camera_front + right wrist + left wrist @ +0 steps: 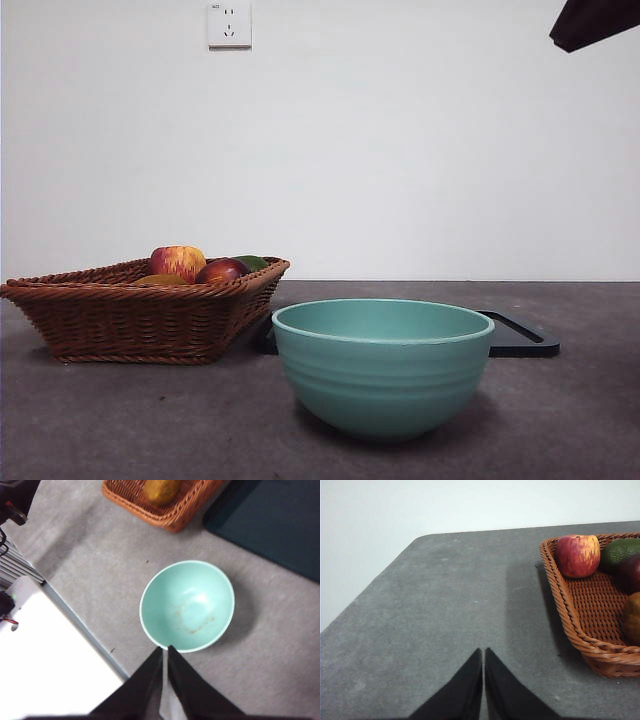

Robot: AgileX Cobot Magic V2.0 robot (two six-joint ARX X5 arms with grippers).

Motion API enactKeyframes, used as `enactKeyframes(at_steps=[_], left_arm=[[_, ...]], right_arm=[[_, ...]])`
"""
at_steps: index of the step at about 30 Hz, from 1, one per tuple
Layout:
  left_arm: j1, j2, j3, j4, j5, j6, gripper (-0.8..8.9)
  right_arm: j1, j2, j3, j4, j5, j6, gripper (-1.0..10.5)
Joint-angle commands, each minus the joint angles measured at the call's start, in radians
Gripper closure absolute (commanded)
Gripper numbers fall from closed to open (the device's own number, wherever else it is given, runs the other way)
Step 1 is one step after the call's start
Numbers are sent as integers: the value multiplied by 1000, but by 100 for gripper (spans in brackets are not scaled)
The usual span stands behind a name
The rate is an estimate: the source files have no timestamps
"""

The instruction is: Pick up the wifruite, put it on the bowl, pick up the plate, put it on desk

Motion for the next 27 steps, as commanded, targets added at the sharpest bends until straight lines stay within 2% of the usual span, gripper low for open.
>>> enactKeyframes(at_steps=[1,7,13,20,27], left_arm=[[3,-2,-21,-6,-2,-2,806],[3,-2,-20,-6,-2,-2,806],[3,-2,-21,-6,-2,-2,806],[3,-2,-20,-6,-2,-2,806],[3,-2,-21,-6,-2,-2,806]], right_arm=[[-50,-27,13,43,50,-102,941],[-300,-127,-50,211,68,-170,941],[-515,-267,-240,476,68,-226,941],[-649,-446,-511,756,97,-229,941],[-701,-595,-692,807,161,-228,941]])
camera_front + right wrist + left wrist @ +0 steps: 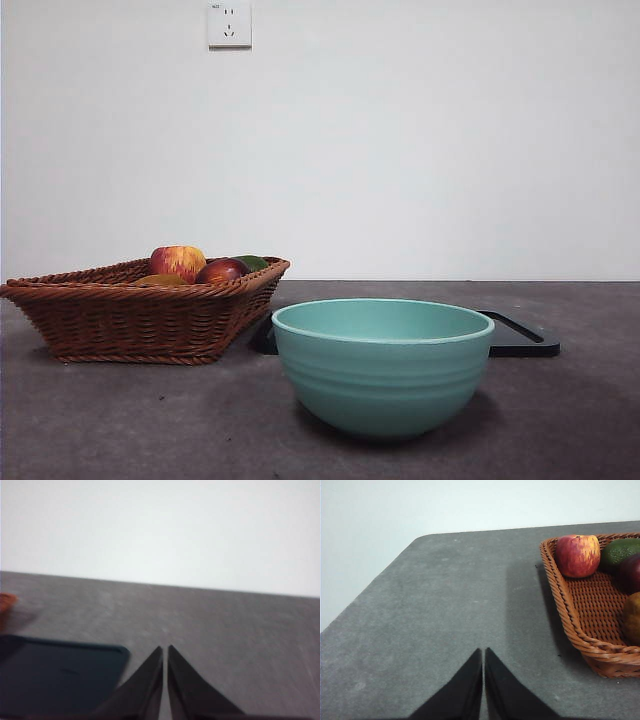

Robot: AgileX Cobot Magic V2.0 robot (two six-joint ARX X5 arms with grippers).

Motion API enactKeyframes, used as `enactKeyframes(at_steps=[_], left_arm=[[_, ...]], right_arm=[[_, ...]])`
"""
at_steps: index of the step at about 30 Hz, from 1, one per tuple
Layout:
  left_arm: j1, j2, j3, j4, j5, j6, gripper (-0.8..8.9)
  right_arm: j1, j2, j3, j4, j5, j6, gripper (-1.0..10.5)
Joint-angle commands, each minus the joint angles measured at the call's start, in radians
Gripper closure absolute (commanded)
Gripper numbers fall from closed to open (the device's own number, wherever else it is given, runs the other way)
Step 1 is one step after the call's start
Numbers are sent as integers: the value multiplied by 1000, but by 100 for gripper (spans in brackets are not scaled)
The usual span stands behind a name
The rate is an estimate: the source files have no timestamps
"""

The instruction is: Pick up the wifruite, put it on the bowl, pick up the plate, put it on desk

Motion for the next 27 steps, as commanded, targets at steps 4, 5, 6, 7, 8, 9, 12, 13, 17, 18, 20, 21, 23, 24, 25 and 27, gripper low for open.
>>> enactKeyframes(at_steps=[4,5,6,7,8,9,12,13,17,18,20,21,23,24,25,27], left_arm=[[3,-2,-21,-6,-2,-2,806],[3,-2,-20,-6,-2,-2,806],[3,-2,-20,-6,-2,-2,806],[3,-2,-21,-6,-2,-2,806],[3,-2,-21,-6,-2,-2,806],[3,-2,-20,-6,-2,-2,806],[3,-2,-20,-6,-2,-2,806],[3,-2,-21,-6,-2,-2,806],[3,-2,-20,-6,-2,-2,806],[3,-2,-20,-6,-2,-2,806],[3,-2,-21,-6,-2,-2,806],[3,-2,-20,-6,-2,-2,806],[3,-2,-20,-6,-2,-2,806],[3,-2,-20,-6,-2,-2,806],[3,-2,-20,-6,-2,-2,806],[3,-2,-20,-6,-2,-2,806]], right_arm=[[-11,-77,-75,15,23,-4,941],[-11,-85,-82,15,24,-5,941],[-11,-93,-90,15,23,-5,941],[-11,-99,-98,15,23,-4,941],[-11,-103,-105,15,23,-3,941],[-11,-107,-111,13,23,-2,941],[-11,-117,-127,4,23,4,941],[-11,-122,-129,-12,24,3,941],[-11,-141,-128,-59,30,3,941],[-11,-146,-128,-72,32,3,941],[-11,-145,-128,-93,41,3,941],[-11,-145,-128,-108,47,3,941],[-11,-145,-128,-139,49,3,941],[-11,-145,-128,-153,49,3,941],[-11,-145,-128,-167,49,3,941],[-11,-145,-128,-182,49,6,941]])
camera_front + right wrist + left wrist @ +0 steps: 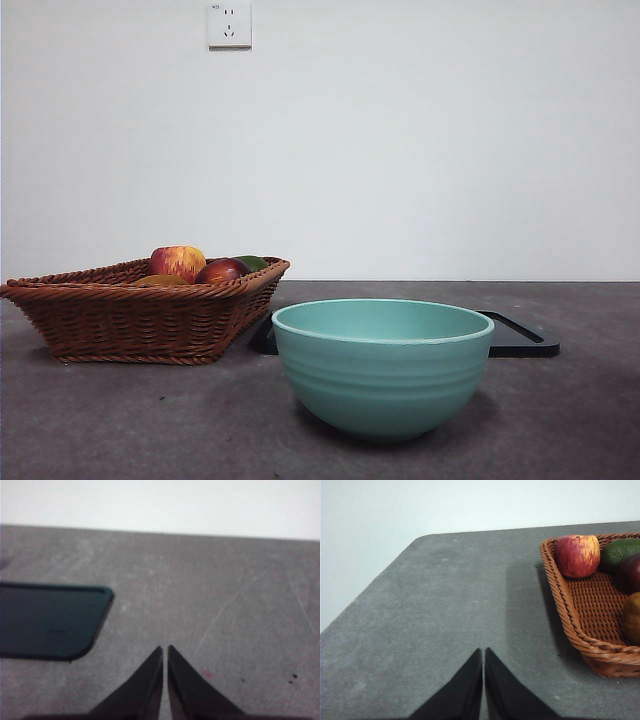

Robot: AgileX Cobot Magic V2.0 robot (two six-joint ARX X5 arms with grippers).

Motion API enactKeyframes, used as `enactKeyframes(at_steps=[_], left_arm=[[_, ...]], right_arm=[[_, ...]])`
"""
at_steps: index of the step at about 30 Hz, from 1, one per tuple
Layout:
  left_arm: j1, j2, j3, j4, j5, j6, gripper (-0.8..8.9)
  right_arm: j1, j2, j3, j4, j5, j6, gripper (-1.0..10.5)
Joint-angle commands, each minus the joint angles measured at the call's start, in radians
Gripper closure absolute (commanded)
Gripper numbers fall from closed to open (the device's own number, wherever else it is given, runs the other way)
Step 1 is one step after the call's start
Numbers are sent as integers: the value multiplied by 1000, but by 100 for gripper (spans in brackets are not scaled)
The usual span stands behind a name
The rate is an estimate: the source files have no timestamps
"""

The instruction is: Pick up the wifruite, put it on the bowl, pick up the plate, put it on desk

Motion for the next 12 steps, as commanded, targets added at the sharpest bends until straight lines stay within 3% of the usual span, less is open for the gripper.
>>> enactKeyframes(at_steps=[1,12], left_arm=[[3,-2,-20,-6,-2,-2,806],[3,-2,-21,-6,-2,-2,806]], right_arm=[[-2,-3,-5,-8,2,5,941],[1,-3,-5,9,3,10,941]])
